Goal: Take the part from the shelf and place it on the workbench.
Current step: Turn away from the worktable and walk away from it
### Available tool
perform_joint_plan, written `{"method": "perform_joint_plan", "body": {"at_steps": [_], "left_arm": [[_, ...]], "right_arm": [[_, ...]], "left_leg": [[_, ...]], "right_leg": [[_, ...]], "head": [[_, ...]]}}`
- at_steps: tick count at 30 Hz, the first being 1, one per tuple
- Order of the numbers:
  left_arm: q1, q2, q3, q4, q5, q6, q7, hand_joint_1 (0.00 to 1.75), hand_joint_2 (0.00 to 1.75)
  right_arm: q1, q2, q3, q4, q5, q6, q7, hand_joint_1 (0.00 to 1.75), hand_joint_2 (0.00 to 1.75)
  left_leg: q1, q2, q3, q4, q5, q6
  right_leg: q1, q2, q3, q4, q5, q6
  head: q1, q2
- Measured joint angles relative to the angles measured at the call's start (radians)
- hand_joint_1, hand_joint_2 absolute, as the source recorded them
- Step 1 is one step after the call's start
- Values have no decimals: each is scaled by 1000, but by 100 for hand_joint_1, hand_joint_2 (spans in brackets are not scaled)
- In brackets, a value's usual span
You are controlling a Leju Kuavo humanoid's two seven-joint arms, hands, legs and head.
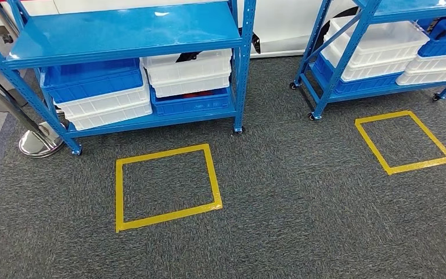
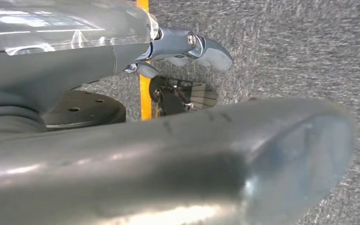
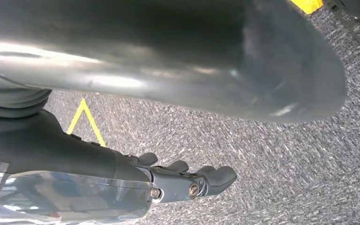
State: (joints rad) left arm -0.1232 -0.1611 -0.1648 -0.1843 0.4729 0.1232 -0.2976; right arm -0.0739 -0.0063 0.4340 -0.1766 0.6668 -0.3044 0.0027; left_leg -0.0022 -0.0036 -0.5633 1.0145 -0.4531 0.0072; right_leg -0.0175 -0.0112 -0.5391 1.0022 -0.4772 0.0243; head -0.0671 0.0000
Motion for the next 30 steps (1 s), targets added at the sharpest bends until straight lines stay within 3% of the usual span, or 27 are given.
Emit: {"method": "perform_joint_plan", "body": {"at_steps": [4, 7, 9, 11, 12, 13, 14, 16, 17, 19, 21, 23, 25, 27, 29, 30], "left_arm": [[0, 1, 12, 0, 12, 1, 9, 0, 0], [0, 1, 20, 0, 18, 4, 11, 0, 0], [-1, 0, 23, 0, 19, 5, 12, 0, 0], [-1, -1, 26, -1, 24, 5, 15, 0, 0], [0, -2, 27, -1, 28, 5, 17, 0, 0], [2, -3, 31, -1, 34, 5, 19, 0, 0], [4, -3, 35, -1, 40, 5, 22, 0, 0], [6, -5, 45, -1, 53, 5, 27, 0, 0], [6, -6, 50, -1, 60, 5, 29, 0, 0], [4, -7, 61, -1, 71, 5, 33, 0, 0], [0, -9, 72, -3, 81, 3, 37, 0, 0], [-6, -11, 82, -5, 89, 2, 43, 0, 0], [-12, -13, 91, -5, 96, 1, 54, 0, 0], [-14, -13, 99, -5, 104, 2, 66, 0, 0], [-14, -14, 107, -5, 114, 3, 74, 0, 0], [-14, -14, 113, -5, 121, 4, 76, 0, 0]], "right_arm": [[-2, 1, -2, 0, 1, 0, 0, 0, 0], [-4, 2, -4, 0, 2, 1, 1, 0, 0], [-5, 2, -4, 0, 2, 1, 3, 0, 0], [-5, 3, -6, 0, 3, 4, 5, 0, 0], [-4, 3, -6, 0, 4, 5, 6, 0, 0], [-2, 3, -6, 0, 4, 6, 7, 0, 0], [-1, 2, -7, 0, 6, 6, 8, 0, 0], [3, 1, -7, 1, 9, 7, 10, 0, 0], [4, 0, -8, 1, 11, 9, 11, 0, 0], [5, -1, -10, 2, 15, 11, 12, 0, 0], [4, -1, -13, 2, 15, 13, 14, 0, 0], [6, -2, -15, 2, 14, 13, 16, 0, 0], [4, -3, -20, 2, 11, 12, 17, 0, 0], [3, -4, -26, 2, 8, 11, 18, 0, 0], [4, -5, -30, 2, 6, 9, 17, 0, 0], [5, -6, -32, 2, 6, 9, 16, 0, 0]], "left_leg": [[-5, 0, -3, 0, -4, 9], [-1, -4, 11, -18, -16, 31], [2, -6, 28, -24, -22, 42], [1, -6, 36, -24, -30, 44], [1, -6, 42, -24, -35, 42], [2, -7, 50, -23, -40, 39], [4, -8, 61, -23, -47, 34], [8, -10, 88, -22, -66, 20], [9, -10, 100, -20, -76, 12], [8, -10, 114, -24, -93, -5], [8, -10, 122, -14, -90, -20], [10, -7, 89, 68, -59, -31], [12, -3, 0, 203, -47, -38], [13, -3, -89, 287, -110, -40], [13, -3, -141, 273, -184, -37], [11, -3, -154, 234, -186, -31]], "right_leg": [[-6, -1, 1, 2, 3, 9], [-8, -1, -8, 36, 9, 22], [-9, 3, -49, 106, -23, 22], [-9, 8, -126, 227, -77, 23], [-10, 9, -162, 277, -90, 26], [-11, 10, -183, 298, -84, 28], [-13, 10, -183, 280, -61, 29], [-19, 9, -140, 155, 20, 35], [-20, 10, -119, 95, 45, 35], [-15, 11, -99, 36, 60, 22], [-12, 11, -85, 34, 39, -2], [-14, 9, -53, 26, 21, -18], [-13, 7, -15, 15, -2, -28], [-11, 9, 27, 6, -29, -32], [-8, 12, 74, -1, -62, -33], [-6, 14, 99, -4, -79, -33]], "head": [[0, 0], [0, 0], [0, 0], [0, 0], [0, 0], [0, 0], [0, 0], [0, 0], [0, 0], [0, 0], [0, 0], [0, 0], [0, 0], [0, 0], [0, 0], [0, 0]]}}
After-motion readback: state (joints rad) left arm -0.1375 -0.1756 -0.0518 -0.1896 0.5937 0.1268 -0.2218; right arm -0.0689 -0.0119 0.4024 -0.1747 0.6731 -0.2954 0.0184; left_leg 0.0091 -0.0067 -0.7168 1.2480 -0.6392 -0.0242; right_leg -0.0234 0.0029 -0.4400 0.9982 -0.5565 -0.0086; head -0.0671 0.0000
